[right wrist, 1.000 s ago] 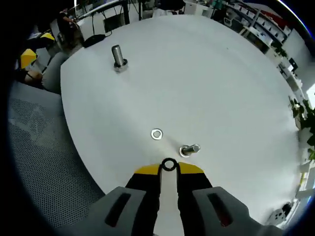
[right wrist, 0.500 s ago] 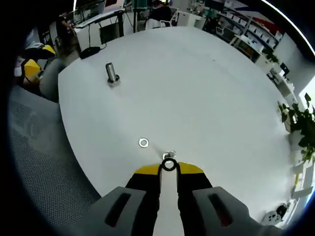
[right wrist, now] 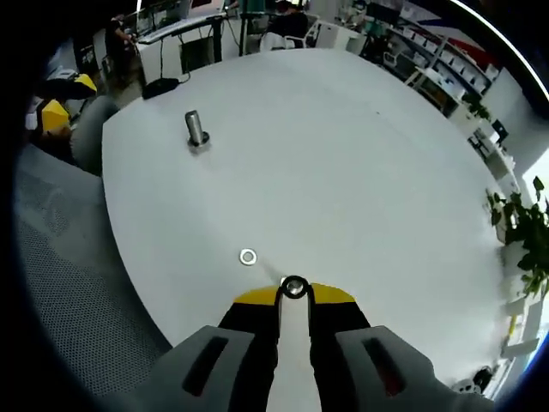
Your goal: Place the washer onto the threaded stud by aligning its center hole with the stud, sliding it down to the base, and recovering from edge contact or off-axis alignment until the washer reaches the visible bottom stop.
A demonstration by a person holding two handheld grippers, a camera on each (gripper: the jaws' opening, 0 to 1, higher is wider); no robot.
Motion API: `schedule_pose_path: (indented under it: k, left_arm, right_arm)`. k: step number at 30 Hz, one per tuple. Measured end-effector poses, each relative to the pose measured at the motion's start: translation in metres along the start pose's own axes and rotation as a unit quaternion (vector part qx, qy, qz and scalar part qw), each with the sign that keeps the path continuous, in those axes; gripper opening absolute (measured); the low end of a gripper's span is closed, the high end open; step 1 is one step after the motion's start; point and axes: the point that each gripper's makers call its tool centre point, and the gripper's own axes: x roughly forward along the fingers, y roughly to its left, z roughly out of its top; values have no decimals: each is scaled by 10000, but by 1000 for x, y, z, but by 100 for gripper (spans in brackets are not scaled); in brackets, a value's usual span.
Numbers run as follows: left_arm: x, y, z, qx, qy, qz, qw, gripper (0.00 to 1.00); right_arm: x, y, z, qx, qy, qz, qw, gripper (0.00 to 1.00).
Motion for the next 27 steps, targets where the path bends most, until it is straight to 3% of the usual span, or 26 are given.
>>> schedule_pose_path:
  k: [27]
  left_arm:
    - [0,0,0,-89,-15,-31,10000,27]
  right_arm:
    - [27,-3,-6,0,471,178,9987,14]
